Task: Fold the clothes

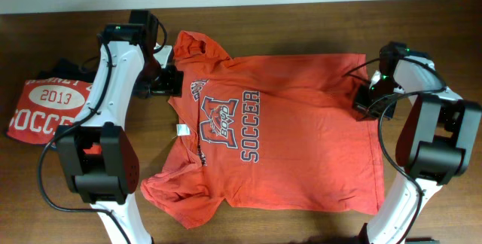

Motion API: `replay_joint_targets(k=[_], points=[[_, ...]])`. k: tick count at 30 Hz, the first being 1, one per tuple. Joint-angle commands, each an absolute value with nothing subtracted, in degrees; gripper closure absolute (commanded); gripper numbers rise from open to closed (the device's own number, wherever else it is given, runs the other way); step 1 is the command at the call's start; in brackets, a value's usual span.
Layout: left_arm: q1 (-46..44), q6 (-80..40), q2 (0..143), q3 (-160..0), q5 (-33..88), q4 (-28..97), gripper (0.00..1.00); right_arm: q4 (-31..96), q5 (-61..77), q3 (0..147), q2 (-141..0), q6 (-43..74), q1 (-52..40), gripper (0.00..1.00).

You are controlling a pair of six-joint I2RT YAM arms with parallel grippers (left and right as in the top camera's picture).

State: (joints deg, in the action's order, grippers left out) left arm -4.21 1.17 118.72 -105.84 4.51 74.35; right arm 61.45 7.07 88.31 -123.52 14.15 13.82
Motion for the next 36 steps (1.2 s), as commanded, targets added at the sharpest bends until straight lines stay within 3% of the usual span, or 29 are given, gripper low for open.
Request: replay_joint_targets(k=[1, 8, 14, 21, 27, 32, 36], points=[[-4.2, 0.8, 118.3, -105.8, 5.2, 74.6, 0.19, 59.2, 6.4, 88.2, -126.4, 14.2, 14.0, 0.96], [-4.2, 0.9, 118.3, -105.8, 5.2, 76.6, 0.19, 58.4, -14.9, 88.2, -132.5, 21.1, 18.5, 0.96], [-4.2, 0.9, 118.3, -105.8, 5.2, 76.9, 0.14, 58.6, -13.3, 88.8, -132.7, 21.4, 27.4, 0.96], [-5.3, 0.9, 118.3, -105.8, 5.6, 71.5, 0.07, 59.9, 3.6, 92.1, -131.6, 13.7, 31.4, 0.96], [-7.2, 1.5, 118.4, -105.8, 9.3, 68.5, 0.07, 65.0, 6.0, 98.8, -126.5, 13.8, 31.2, 0.84], [-9.2, 4.8, 120.5, -105.8, 9.2, 67.7, 0.24, 70.2, 9.6, 105.1, -120.0, 13.8, 31.1, 0.72], [-10.1, 4.8, 124.2, -105.8, 9.2, 65.9, 0.26, 72.2, 12.2, 106.3, -114.2, 13.8, 30.6, 0.69]])
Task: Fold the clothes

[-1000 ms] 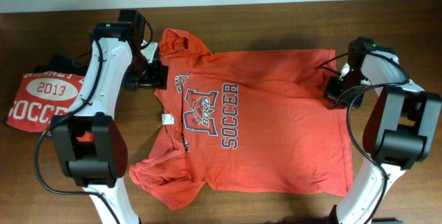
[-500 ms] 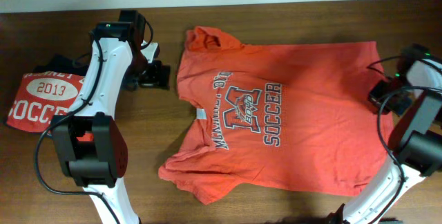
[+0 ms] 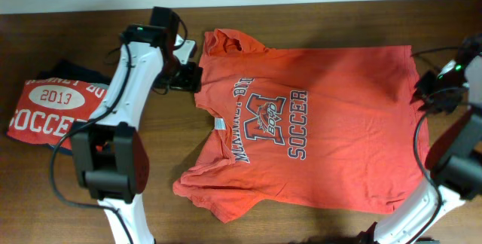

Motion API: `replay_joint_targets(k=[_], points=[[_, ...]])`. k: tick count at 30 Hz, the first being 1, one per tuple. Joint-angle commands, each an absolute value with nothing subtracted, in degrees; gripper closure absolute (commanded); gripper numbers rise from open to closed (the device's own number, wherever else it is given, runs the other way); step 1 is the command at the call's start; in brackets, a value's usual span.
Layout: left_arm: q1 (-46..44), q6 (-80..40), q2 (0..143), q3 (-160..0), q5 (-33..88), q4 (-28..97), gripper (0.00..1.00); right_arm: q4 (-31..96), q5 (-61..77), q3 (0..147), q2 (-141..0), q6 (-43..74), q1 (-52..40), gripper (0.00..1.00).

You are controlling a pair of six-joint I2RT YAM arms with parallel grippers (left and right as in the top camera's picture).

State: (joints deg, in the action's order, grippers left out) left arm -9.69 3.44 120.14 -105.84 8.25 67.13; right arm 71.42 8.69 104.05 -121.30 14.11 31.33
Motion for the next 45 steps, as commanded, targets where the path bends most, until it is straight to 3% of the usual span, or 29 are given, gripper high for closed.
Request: replay_joint_targets(k=[1, 7, 11, 13, 15, 20, 28, 35, 36, 37, 39, 42, 45], points=[[-10.3, 4.8, 125.4, -105.8, 9.2, 64.7, 0.26, 72.7, 13.2, 106.3, -112.7, 13.8, 30.3, 0.68], [-10.5, 4.8, 131.0, -105.8, 9.3, 59.4, 0.4, 73.5, 16.3, 106.3, -108.5, 13.5, 27.7, 0.68], [-10.5, 4.8, 132.8, -105.8, 9.3, 56.2, 0.56, 73.5, 16.3, 106.3, -108.4, 13.5, 26.2, 0.68], [-10.5, 4.8, 134.0, -105.8, 9.3, 55.0, 0.84, 73.5, 16.3, 106.3, -108.4, 13.5, 25.6, 0.68], [-10.5, 4.8, 134.8, -105.8, 9.5, 54.2, 0.99, 73.5, 16.3, 106.3, -108.4, 13.5, 25.5, 0.68], [-10.2, 4.1, 136.6, -105.8, 6.7, 49.4, 0.99, 73.8, 16.3, 106.3, -108.4, 13.5, 25.5, 0.68], [-2.9, -7.4, 137.1, -105.8, 0.0, 36.3, 1.0, 76.6, 16.3, 106.3, -108.4, 13.5, 25.5, 0.68], [5.8, -12.8, 137.1, -108.0, 14.5, 28.7, 0.99, 77.2, 15.9, 106.3, -108.4, 12.1, 24.3, 0.67], [6.5, -12.8, 137.1, -109.1, 15.3, 28.8, 0.9, 77.1, 15.8, 106.3, -108.4, 11.9, 23.9, 0.67], [7.1, -12.8, 137.1, -110.1, 15.9, 29.0, 0.72, 77.0, 15.9, 106.3, -108.4, 11.4, 23.6, 0.65], [8.3, -11.9, 137.1, -113.6, 18.7, 31.2, 0.45, 76.8, 15.6, 106.3, -108.5, 10.9, 23.0, 0.6], [9.1, -10.4, 137.1, -118.1, 22.0, 35.4, 0.35, 76.5, 15.4, 106.0, -109.3, 10.8, 22.4, 0.51], [9.2, -7.7, 137.1, -123.9, 22.3, 41.9, 0.32, 76.1, 15.0, 104.4, -110.8, 10.7, 21.6, 0.45]])
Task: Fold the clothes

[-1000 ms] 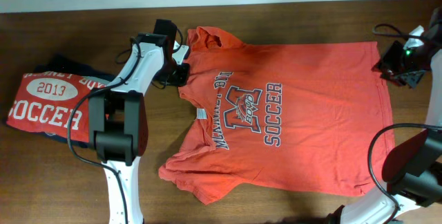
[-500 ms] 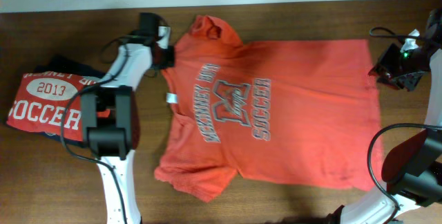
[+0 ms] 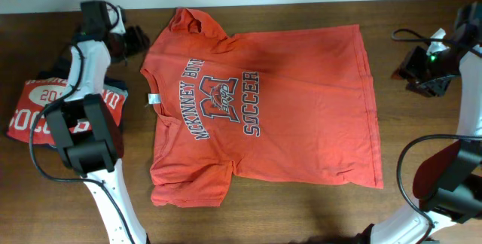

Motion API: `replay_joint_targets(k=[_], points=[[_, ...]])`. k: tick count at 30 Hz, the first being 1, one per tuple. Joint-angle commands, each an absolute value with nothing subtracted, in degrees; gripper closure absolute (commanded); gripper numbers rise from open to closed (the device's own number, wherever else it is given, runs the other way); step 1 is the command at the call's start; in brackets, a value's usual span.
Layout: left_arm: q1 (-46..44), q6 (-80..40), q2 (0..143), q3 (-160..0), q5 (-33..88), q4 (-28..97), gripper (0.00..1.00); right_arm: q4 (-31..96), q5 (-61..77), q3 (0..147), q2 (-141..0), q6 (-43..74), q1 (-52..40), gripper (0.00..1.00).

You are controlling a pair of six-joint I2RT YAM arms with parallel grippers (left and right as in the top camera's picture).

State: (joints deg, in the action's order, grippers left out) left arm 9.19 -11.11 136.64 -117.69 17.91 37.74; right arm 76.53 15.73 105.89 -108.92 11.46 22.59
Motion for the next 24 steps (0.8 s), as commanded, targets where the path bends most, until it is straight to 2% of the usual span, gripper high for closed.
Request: replay_joint_targets(k=[1, 7, 10, 12, 13, 15, 18, 21, 24], points=[[9.2, -6.7, 137.1, -126.0, 22.3, 44.2, 0.32, 76.0, 14.7, 103.6, -111.2, 10.8, 21.4, 0.42], [8.6, -0.8, 137.1, -139.3, 22.3, 65.4, 0.36, 72.8, 14.1, 94.6, -114.4, 10.7, 21.6, 0.24], [7.9, 2.5, 137.1, -142.9, 21.4, 76.4, 0.39, 69.0, 12.2, 88.0, -114.9, 10.7, 22.2, 0.23], [7.2, 2.7, 137.1, -143.1, 18.5, 82.1, 0.39, 64.8, 12.3, 82.1, -114.9, 10.7, 22.5, 0.27], [6.9, 2.7, 137.2, -142.9, 17.6, 83.7, 0.39, 62.9, 12.5, 80.0, -114.9, 10.7, 22.5, 0.3], [6.4, 2.7, 137.3, -142.6, 16.6, 85.8, 0.41, 59.3, 12.4, 76.6, -114.9, 10.7, 22.5, 0.48], [5.7, 2.9, 137.3, -142.6, 16.5, 86.7, 0.45, 52.3, 12.3, 70.4, -114.9, 11.0, 22.5, 0.88], [5.2, 2.7, 137.3, -142.6, 16.8, 87.4, 0.47, 47.9, 7.7, 66.0, -114.9, 15.2, 22.6, 0.94], [5.0, 2.8, 137.2, -142.7, 16.7, 89.4, 0.47, 46.9, -4.1, 63.9, -114.9, 22.1, 23.9, 0.96]])
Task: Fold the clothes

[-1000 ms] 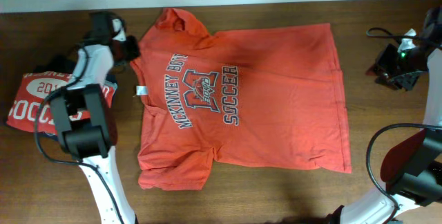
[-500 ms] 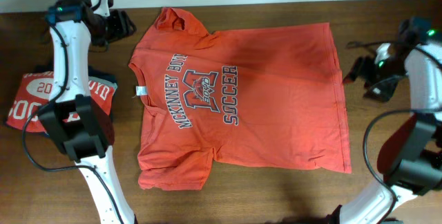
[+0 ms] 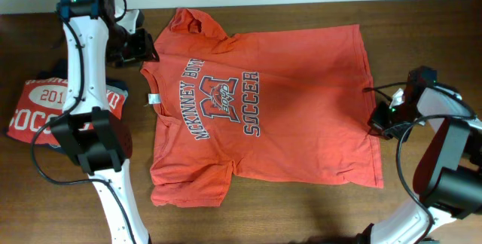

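Note:
An orange T-shirt (image 3: 301, 116) with "McKinney Boyd Soccer" print lies spread flat, front up, on the wooden table (image 3: 422, 18). Its collar is to the left and its hem to the right. My left gripper (image 3: 141, 49) hovers by the far left shoulder, just off the cloth, and looks open. My right gripper (image 3: 376, 120) is at the middle of the hem edge, at or touching the cloth. Its jaws are too small and dark to read.
A folded red shirt (image 3: 34, 112) printed "2013 Soccer" lies on a dark garment at the table's left edge. Black cables (image 3: 392, 87) trail by the right arm. A pale wall borders the table's far side.
My right gripper has come from the far right of the table, clear of the shirt, to the hem edge. The left gripper has shifted slightly toward the shoulder. The shirt has not moved.
At first both grippers gripped the shirt's far edge, with the near sleeve rumpled. Then the shirt was farther right and stretched wide between them. Later it lay flat and farther left, with both grippers clear of it. Now both are back at its edges.

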Motion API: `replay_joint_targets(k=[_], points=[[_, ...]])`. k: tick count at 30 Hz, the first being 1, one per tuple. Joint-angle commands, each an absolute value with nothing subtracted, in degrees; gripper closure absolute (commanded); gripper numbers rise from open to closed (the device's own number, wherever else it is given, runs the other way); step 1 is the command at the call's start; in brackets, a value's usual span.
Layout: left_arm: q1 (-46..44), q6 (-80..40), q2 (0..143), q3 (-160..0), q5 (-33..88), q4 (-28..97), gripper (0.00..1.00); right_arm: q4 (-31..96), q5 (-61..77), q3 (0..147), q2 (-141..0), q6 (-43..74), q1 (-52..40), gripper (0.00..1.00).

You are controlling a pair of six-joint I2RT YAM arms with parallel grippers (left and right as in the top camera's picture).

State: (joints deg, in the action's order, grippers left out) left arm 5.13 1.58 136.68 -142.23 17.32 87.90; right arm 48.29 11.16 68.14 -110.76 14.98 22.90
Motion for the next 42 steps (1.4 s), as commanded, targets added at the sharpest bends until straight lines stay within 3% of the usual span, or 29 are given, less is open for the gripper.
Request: replay_joint_targets(k=[1, 8, 12, 16, 22, 32, 36, 42], points=[[5.0, 3.0, 137.2, -142.8, 16.7, 90.1, 0.47, 46.9, -5.5, 64.1, -114.8, 22.6, 24.7, 0.96], [5.0, 6.2, 137.2, -142.8, 16.4, 92.5, 0.49, 51.6, -5.3, 72.2, -114.8, 22.0, 31.9, 0.96], [5.0, 6.1, 137.2, -142.8, 16.1, 92.0, 0.5, 54.3, 4.7, 77.9, -114.8, 15.4, 33.1, 0.95], [5.0, 6.1, 136.7, -145.0, 16.1, 93.3, 0.59, 57.5, 12.9, 83.0, -114.4, 10.9, 32.7, 0.64], [3.8, 6.1, 128.2, -150.2, 12.1, 94.1, 0.59, 65.2, 15.1, 92.2, -109.0, 10.9, 32.6, 0.49], [-1.2, -2.1, 114.6, -150.0, -3.0, 96.7, 0.58, 68.5, 21.2, 93.2, -97.5, 9.6, 32.6, 0.45], [-1.4, -7.8, 110.7, -148.1, -3.9, 96.7, 0.51, 70.4, 23.6, 93.2, -93.7, 9.6, 32.6, 0.42], [-1.3, -9.6, 104.7, -141.7, -3.9, 96.7, 0.5, 73.7, 23.6, 93.2, -90.5, 9.2, 32.6, 0.41]])
